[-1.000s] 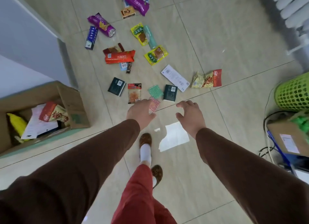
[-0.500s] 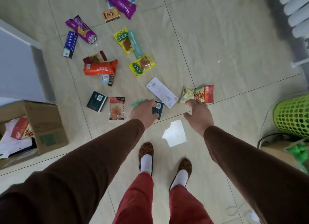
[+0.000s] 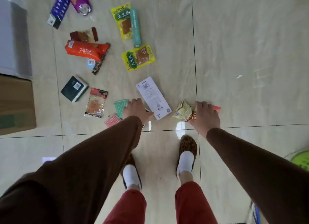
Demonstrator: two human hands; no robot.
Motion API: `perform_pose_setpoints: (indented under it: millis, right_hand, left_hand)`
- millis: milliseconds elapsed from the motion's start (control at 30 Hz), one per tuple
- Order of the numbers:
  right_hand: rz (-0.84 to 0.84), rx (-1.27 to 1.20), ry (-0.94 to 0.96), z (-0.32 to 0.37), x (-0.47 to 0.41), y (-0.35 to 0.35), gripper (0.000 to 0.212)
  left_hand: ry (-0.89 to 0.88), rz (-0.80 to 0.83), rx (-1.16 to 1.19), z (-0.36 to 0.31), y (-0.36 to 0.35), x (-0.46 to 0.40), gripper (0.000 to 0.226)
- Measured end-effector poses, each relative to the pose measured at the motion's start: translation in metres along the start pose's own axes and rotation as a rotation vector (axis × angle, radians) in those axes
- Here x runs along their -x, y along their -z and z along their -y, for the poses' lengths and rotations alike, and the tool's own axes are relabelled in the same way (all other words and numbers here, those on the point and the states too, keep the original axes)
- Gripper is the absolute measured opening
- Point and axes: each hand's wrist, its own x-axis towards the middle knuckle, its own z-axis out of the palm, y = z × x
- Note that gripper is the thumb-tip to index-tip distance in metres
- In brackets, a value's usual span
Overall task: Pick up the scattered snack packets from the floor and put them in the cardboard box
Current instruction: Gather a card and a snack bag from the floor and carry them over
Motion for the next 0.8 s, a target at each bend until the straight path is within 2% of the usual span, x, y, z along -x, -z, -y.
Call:
perform_pose_setpoints:
  millis: [167,333,467,567,700,800]
  right_hand:
    - [0.047,0.162,0.054,-0.028,-0.058,-0.046,0.085]
    - [0.089,0.383,0.087,-0.041,-0.107,-0.09,0.102]
    - [0.027,0.381,0.091,-0.046,-0.125,-0.113,0.089]
    - [0.08,0.218,0.002,-0.044,-0.134,-0.119,0.078]
    - [0.148,-0.024,-0.081,-0.043,-0.131,-0.106,0.042]
    - [0.146,-0.162,-0.142,-0.038,-0.117,-0.083,0.034]
  left_hand:
    - [0.166,-0.026,-0.092,-0.012,-0.044,-0.061,0.083]
    - [0.272,0.019,-0.175,-0.019,-0.09,-0.125,0.102]
    - [0.301,-0.063,-0.15,-0.04,-0.112,-0.153,0.107]
    - [0.22,-0.173,0.057,-0.061,-0.118,-0.16,0.097]
    - [0.142,-0.18,0.562,-0.076,-0.108,-0.137,0.061]
    - [0.12,-0.181,0.766,-0.065,-0.096,-0.098,0.052]
